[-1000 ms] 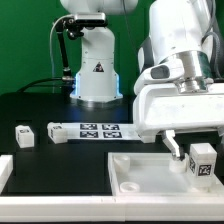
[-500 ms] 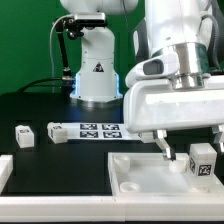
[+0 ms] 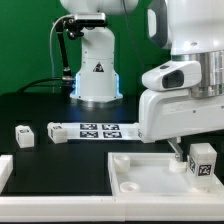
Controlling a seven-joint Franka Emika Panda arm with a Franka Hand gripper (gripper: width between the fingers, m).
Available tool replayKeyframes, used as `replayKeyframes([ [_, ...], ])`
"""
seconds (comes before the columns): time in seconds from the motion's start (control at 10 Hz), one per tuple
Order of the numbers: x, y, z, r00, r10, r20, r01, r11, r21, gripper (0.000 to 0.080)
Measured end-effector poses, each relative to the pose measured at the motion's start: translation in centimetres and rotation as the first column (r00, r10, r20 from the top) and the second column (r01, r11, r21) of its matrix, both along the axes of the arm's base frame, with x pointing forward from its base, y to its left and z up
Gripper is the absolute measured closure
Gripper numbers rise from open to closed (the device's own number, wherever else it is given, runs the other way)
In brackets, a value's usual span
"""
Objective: Assemble square table
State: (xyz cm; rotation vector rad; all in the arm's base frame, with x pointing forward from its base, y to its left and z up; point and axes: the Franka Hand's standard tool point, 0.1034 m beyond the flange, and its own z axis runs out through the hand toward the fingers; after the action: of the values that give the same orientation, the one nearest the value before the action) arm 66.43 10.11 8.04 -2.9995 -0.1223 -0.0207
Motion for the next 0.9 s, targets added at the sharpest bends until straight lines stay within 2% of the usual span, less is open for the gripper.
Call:
replayKeyframes([
  [0.1, 0.13, -0.65, 0.08, 0.999, 0.000, -0.045, 0.000, 1.000, -0.002, 0.0150],
  [0.3, 0.29, -0.15, 0.38, 0.996, -0.082, -0.044, 0.081, 0.996, -0.032, 0.0150],
  [0.4, 0.29, -0.22, 0.28, 0.996, -0.077, -0.044, 0.076, 0.997, -0.030, 0.0150],
  [0.5, 0.29, -0.29, 0.27, 0.994, -0.095, -0.046, 0.094, 0.995, -0.031, 0.0241],
  [0.6, 0.28, -0.24, 0.26, 0.991, -0.126, -0.050, 0.124, 0.992, -0.031, 0.0424],
  [0.7, 0.27, -0.20, 0.25, 0.980, -0.188, -0.057, 0.187, 0.982, -0.033, 0.0424],
  [0.8, 0.27, -0.17, 0.25, 0.966, -0.251, -0.063, 0.249, 0.968, -0.036, 0.0511],
  [0.9, 0.27, -0.15, 0.25, 0.954, -0.292, -0.068, 0.290, 0.956, -0.038, 0.0511],
])
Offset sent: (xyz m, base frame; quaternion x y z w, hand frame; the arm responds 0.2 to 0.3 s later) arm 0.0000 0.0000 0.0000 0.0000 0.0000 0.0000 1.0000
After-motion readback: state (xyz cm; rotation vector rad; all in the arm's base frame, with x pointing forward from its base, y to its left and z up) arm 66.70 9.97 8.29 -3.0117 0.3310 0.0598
